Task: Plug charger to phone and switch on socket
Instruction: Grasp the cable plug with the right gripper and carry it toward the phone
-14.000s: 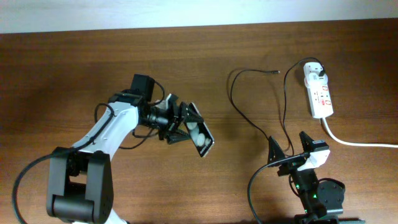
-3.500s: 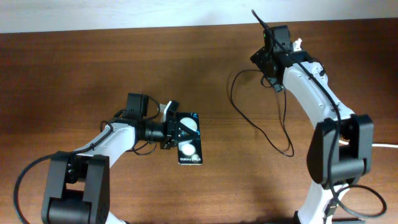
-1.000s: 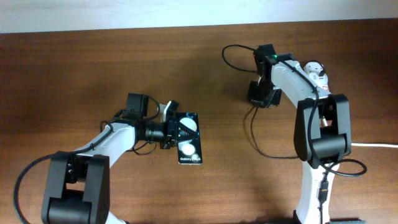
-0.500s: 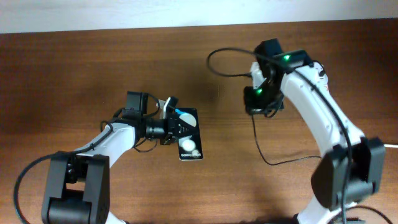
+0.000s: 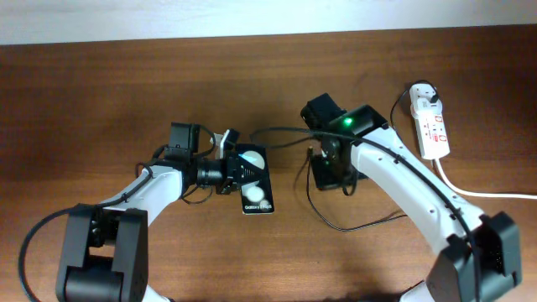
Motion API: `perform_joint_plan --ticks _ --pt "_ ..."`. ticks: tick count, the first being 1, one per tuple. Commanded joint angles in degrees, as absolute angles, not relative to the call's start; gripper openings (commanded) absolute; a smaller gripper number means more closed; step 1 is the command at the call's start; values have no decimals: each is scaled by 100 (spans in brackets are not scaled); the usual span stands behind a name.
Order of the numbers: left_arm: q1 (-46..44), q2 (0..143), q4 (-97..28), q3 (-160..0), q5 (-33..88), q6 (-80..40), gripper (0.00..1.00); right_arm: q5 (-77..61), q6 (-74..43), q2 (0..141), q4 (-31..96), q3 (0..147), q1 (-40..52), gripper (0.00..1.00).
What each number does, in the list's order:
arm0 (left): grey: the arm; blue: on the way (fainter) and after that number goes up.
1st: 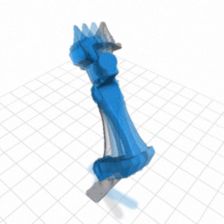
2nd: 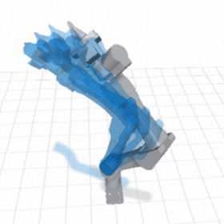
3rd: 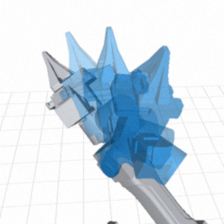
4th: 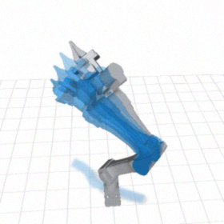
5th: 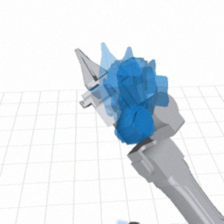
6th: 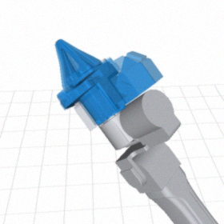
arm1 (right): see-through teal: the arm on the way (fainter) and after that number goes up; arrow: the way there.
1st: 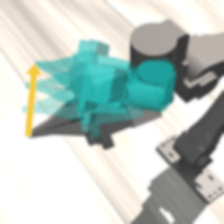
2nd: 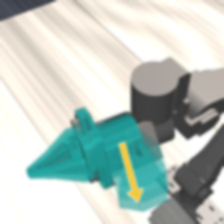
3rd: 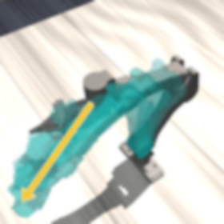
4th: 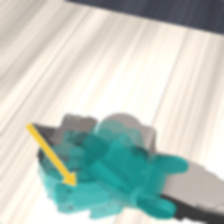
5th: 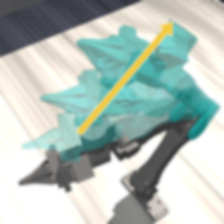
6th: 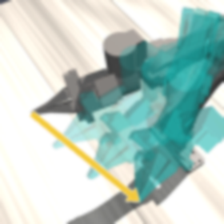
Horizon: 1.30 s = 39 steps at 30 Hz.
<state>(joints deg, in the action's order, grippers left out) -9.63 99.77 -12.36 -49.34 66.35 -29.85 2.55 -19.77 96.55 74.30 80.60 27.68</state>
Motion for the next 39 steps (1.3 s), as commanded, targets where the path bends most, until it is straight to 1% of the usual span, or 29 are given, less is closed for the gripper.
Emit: perform_joint_plan --ticks 1,6,9,10,11,12,13,17,21,23,24,26,27,28,31,34,36,37,38,39 --pt "-961 9942 -1201 -4993 6716 -2998 0 349 -2202 8836 7719 8051 2775 4" --pt "-961 9942 -1203 -4993 6556 -2998 0 395 -2521 7599 7703 8051 2775 4" --pt "-961 9942 -1203 -4993 6554 -2998 0 993 -2604 6971 7345 8049 2775 5" --pt "-961 9942 -1203 -4993 6554 -2998 0 1120 -2604 6895 7070 8044 2775 25" --pt "-961 9942 -1203 -4993 6556 -2998 0 1100 -2602 6893 6823 8044 2775 58" --pt "-961 9942 -1205 -4993 6571 -3000 0 1098 -2602 6932 6565 8044 2775 77" --pt "-961 9942 -1236 -4993 6573 -3000 0 1100 -2602 7000 6351 8044 2775 100" --pt "-958 9942 -1269 -4993 6724 -3076 0 1103 -2600 7424 6132 8044 2775 99" --pt "-958 9942 -1258 -4993 6954 -4372 0 1103 -2600 7891 6018 8044 2775 99" --pt "-958 9942 -1004 -4993 7214 -4978 0 1103 -2602 8143 6018 8044 2773 99" --pt "-958 9942 -67 -4993 7400 -5070 0 1100 -2602 8256 6023 8044 2773 99" --pt "-917 9942 1046 -4993 7419 -5990 0 1098 -2602 8337 6069 8044 2768 99" --pt "-819 9942 1835 -5000 7419 -6176 0 1057 -2604 8337 6080 8044 2768 99" --pt "-705 9942 2178 -5037 7417 -6195 0 1026 -2604 8337 6080 8044 2768 99" --pt "-89 10079 2206 -5439 7349 -6075 0 956 -2609 8372 6031 8044 2770 99" --pt "235 10440 2204 -5763 7334 -6034 0 917 -2947 8558 5902 8044 2770 99" --pt "274 10698 2178 -5795 7387 -5902 0 904 -2945 8914 5640 8044 2768 99" --pt "250 10761 2132 -5795 7470 -5815 0 906 -2945 9074 5544 8044 2768 96" --pt "200 10829 1955 -5795 7524 -5706 0 930 -2945 9369 5367 8044 2764 88" --pt "158 10868 1730 -5795 7520 -5590 0 963 -2945 9653 5199 8044 2753 84"
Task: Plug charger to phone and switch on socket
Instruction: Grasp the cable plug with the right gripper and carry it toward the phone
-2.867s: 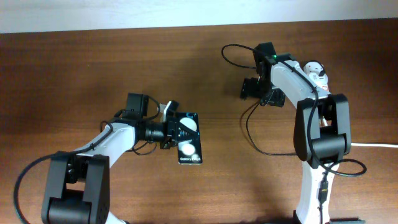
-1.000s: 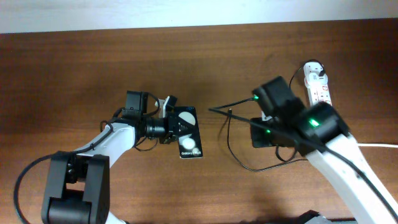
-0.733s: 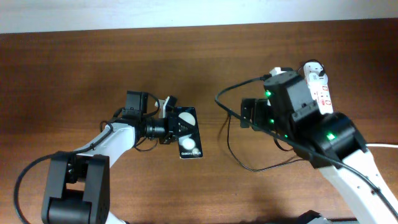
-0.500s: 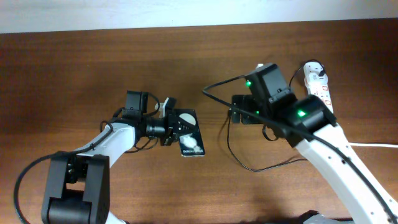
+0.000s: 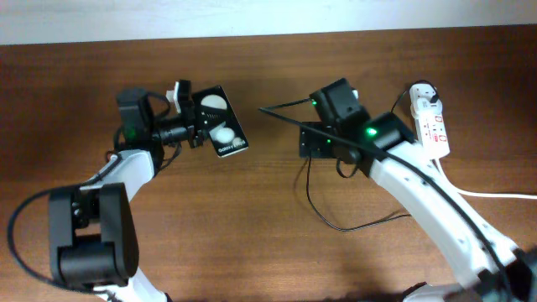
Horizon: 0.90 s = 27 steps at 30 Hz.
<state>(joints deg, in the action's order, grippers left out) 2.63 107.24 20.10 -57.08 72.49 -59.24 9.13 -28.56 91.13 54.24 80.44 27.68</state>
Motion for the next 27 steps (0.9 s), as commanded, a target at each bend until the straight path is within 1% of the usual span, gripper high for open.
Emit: perform_joint_plan --ticks 1,2,3,5,6,10,12,14,18,19,20,22,25,27 --pt "150 10875 1627 -5793 7507 -5535 0 974 -2945 9876 5074 8044 2729 78" --pt "150 10875 1579 -5793 7505 -5516 0 972 -2945 10182 4915 8044 2689 68" --pt "150 10875 1579 -5793 7505 -5516 0 972 -2945 10374 4810 8044 2655 63" --pt "154 10875 1577 -5793 7507 -5404 0 969 -2945 10879 4512 8044 2606 61" --pt "154 10875 1575 -5793 7505 -5275 0 969 -2947 11032 4451 8044 2606 57" --pt "154 10875 1577 -5793 7505 -5260 0 943 -2947 11496 4425 8044 2606 56" --pt "154 10875 1575 -5793 7505 -5260 0 637 -2947 11688 4410 8044 2609 56" --pt "154 10875 1575 -5793 7505 -5260 0 508 -2947 11813 4390 8044 2609 51" --pt "154 10875 1575 -5793 7502 -5260 0 515 -2947 11837 4539 8038 2609 49" --pt "154 10875 1575 -5793 7502 -5260 0 515 -2947 11837 4541 8023 2609 46" --pt "154 10875 1575 -5793 7505 -5260 0 515 -2947 11837 4541 8003 2609 40" --pt "154 10875 1575 -5793 7505 -5260 0 515 -2947 11845 4541 7957 2609 33" --pt "154 10875 1573 -5793 7507 -5260 0 517 -2947 11845 4515 7926 2606 28" --pt "154 10875 1573 -5793 7507 -5260 0 517 -2947 11845 4515 7926 2606 27"
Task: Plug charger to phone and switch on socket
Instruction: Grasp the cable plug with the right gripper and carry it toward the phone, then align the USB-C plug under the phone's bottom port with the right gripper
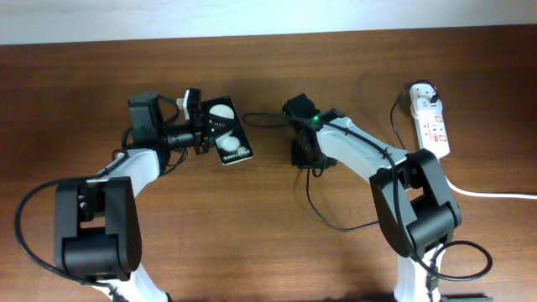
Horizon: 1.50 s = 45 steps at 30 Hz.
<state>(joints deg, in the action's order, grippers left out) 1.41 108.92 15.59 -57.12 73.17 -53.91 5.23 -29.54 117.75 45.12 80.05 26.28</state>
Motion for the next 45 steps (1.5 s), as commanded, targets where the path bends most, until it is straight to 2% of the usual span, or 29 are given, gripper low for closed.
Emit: perform_joint_plan --ticks 1,9,10,14,17,23,33,38,41,45 --pt "154 10875 1573 -5793 7507 -5260 0 517 -2947 11848 4512 7926 2606 27" --pt "154 10875 1573 -5793 7509 -5260 0 515 -2950 11848 4134 7616 2606 19" --pt "154 10875 1573 -5793 7507 -5260 0 515 -2947 11848 4084 7550 2606 15" --pt "154 10875 1573 -5791 7507 -5260 0 515 -2947 11848 4042 7550 2606 14" --pt "154 10875 1573 -5791 7507 -5260 0 515 -2947 11848 4123 7550 2606 5" --pt "154 10875 1573 -5791 7509 -5260 0 471 -2947 11721 4639 7721 2606 4" --pt "148 10875 1573 -5791 7703 -5264 0 -222 -2943 8639 6143 8090 2670 4" --pt "-200 10875 1577 -5791 7714 -5349 0 -261 -2945 7824 6995 8090 3369 4" --pt "-432 10875 1579 -5791 7714 -5349 0 -235 -2950 7402 7076 8053 4198 4" --pt "-489 10875 1841 -5791 7714 -5500 0 451 -3830 7041 7098 7819 5124 4"
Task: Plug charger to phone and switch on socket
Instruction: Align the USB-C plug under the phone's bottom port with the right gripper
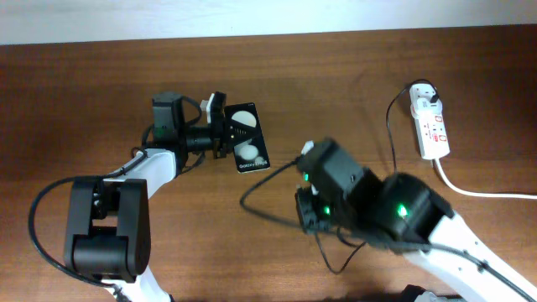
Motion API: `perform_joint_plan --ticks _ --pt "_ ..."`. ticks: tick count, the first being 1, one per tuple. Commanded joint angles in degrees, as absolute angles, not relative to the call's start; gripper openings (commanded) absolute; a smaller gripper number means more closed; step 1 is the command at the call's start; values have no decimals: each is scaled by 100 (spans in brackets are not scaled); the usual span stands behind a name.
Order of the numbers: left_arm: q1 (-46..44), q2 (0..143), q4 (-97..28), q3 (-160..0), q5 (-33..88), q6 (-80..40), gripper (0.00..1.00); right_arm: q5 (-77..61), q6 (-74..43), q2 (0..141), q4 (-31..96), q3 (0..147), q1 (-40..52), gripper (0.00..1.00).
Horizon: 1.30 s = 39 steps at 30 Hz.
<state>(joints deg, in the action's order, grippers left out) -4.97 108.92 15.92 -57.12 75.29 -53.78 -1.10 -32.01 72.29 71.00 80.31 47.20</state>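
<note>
My left gripper [223, 134] is shut on the left edge of a black phone [249, 141] with white round marks, holding it tilted just left of the table's middle. My right arm is raised near the camera at the front right. Its gripper [307, 156] points toward the phone's lower end, a short gap away, with the black charger cable [265, 179] running up into it. The connector tip is too small to make out. The cable's other end is plugged into the white power strip [433, 127] at the back right.
The wooden table [84, 75] carries a slack loop of black cable under my right arm. The strip's white cord [482, 192] leaves to the right edge. A black plug [425, 94] sits at the strip's far end.
The phone in my left gripper has shifted a little right and nearer. My right arm has come from behind the table's middle to the front right, closer to the camera, cable still with it.
The phone first lay at the table's middle with my left gripper on it and my right gripper by the cable. Then the phone was held up at the back left. Later the right gripper faced it with the cable end. Now both stand nearer the front.
</note>
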Motion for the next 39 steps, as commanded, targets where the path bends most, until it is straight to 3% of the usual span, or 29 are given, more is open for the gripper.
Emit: perform_joint_plan --ticks 1,5,11,18,22,39 --pt "-491 10875 2082 -5791 7714 -5719 0 652 -4007 7043 7024 7736 5275 4" --pt "-565 10875 3721 -5791 7717 -6615 0 672 -4014 7087 5767 7107 5553 4" --pt "-631 10875 3852 -5791 7708 -6619 0 871 -3975 7544 4501 6726 5540 4" --pt "-628 10875 3854 -5791 7854 -6615 0 906 -3929 8154 4274 6726 5105 4" --pt "-628 10875 3854 -5791 7883 -6615 0 183 -3924 8173 4106 6729 4720 4" --pt "-628 10875 3854 -5791 7870 -6617 0 -84 -3474 8473 3618 6729 4753 4"
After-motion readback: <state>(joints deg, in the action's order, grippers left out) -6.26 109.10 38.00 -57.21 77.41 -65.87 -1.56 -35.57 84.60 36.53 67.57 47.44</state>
